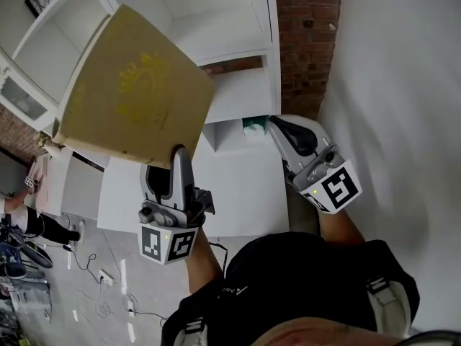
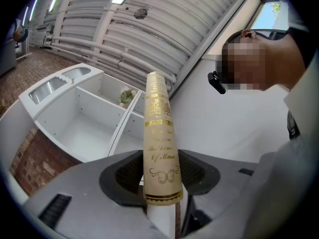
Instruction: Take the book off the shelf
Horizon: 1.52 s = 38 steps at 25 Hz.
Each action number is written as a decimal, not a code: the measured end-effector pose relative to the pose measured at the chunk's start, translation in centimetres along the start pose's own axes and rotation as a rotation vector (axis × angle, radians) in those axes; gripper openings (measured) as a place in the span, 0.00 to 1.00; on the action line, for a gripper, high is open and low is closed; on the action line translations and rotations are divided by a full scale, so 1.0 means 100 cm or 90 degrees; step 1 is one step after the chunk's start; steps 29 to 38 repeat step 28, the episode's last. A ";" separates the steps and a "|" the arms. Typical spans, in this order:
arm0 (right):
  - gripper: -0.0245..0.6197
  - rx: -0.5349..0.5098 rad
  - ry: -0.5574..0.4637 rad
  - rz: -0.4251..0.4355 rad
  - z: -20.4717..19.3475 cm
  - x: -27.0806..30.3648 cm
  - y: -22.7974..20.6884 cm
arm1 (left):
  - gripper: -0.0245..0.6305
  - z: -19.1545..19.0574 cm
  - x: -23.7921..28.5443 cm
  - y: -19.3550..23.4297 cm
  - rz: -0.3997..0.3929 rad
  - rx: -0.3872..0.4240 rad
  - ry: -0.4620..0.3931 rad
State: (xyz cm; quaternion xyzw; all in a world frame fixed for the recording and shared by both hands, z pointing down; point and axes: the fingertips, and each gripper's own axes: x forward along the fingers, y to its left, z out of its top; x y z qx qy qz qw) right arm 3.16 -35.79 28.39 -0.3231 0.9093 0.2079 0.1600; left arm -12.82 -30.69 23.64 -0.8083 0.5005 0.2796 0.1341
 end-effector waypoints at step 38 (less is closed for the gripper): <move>0.04 0.021 0.025 -0.039 -0.010 -0.029 -0.012 | 0.33 -0.020 0.003 -0.016 -0.006 -0.032 0.022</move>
